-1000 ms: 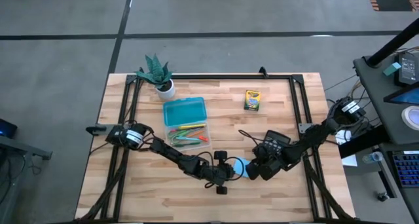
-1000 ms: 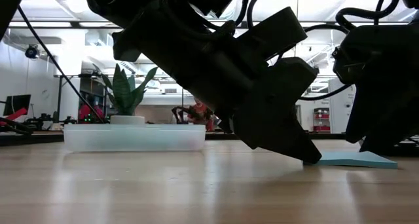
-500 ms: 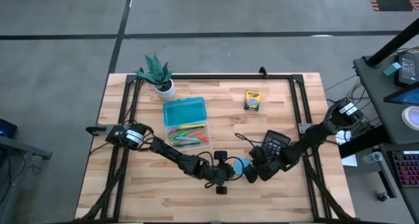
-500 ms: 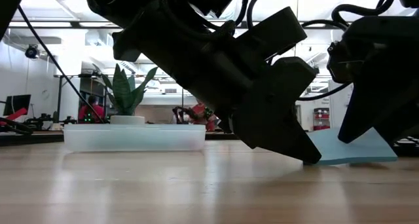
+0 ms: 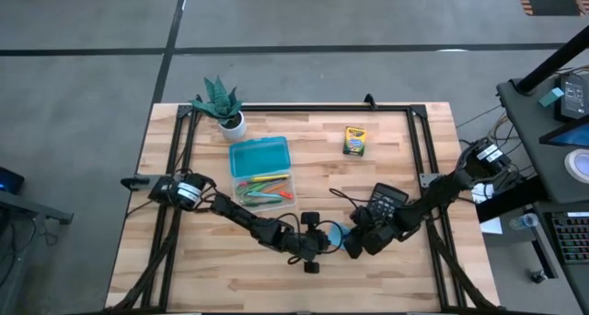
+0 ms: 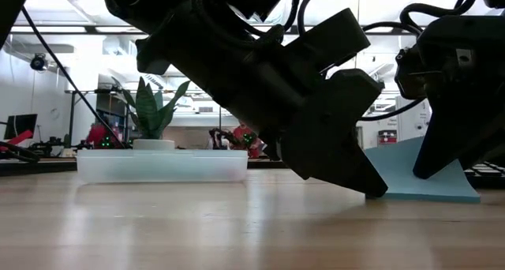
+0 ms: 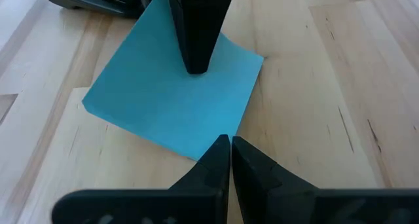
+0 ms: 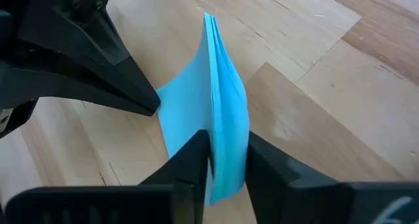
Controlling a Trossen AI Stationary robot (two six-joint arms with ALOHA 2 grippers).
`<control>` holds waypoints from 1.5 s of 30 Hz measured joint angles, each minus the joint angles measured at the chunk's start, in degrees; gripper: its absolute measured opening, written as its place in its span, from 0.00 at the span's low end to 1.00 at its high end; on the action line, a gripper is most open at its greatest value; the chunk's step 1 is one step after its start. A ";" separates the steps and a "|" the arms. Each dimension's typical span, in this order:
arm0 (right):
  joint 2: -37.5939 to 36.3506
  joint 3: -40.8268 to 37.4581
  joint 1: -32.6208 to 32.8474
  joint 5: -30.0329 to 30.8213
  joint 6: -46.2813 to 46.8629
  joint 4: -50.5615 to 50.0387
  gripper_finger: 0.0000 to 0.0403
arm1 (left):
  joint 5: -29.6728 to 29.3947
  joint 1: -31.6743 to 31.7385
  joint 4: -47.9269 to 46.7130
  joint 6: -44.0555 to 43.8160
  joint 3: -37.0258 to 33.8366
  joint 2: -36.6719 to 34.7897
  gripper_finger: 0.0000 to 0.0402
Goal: Pack school essentials
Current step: Put the blue sticky notes into the blue supply box
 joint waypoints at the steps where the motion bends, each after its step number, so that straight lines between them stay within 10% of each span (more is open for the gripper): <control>1: -0.02 0.02 0.00 0.10 -0.04 0.00 0.18 | 0.00 0.00 0.02 0.05 0.00 0.00 0.00; 31: -3.47 0.08 -2.29 -0.12 -4.02 -0.91 0.08 | -1.00 -1.10 -9.51 4.54 -0.24 -6.17 0.00; 45: -12.33 0.40 -9.29 -1.65 -10.00 -2.09 0.08 | -12.09 -1.40 -15.37 7.80 -13.29 -25.14 0.00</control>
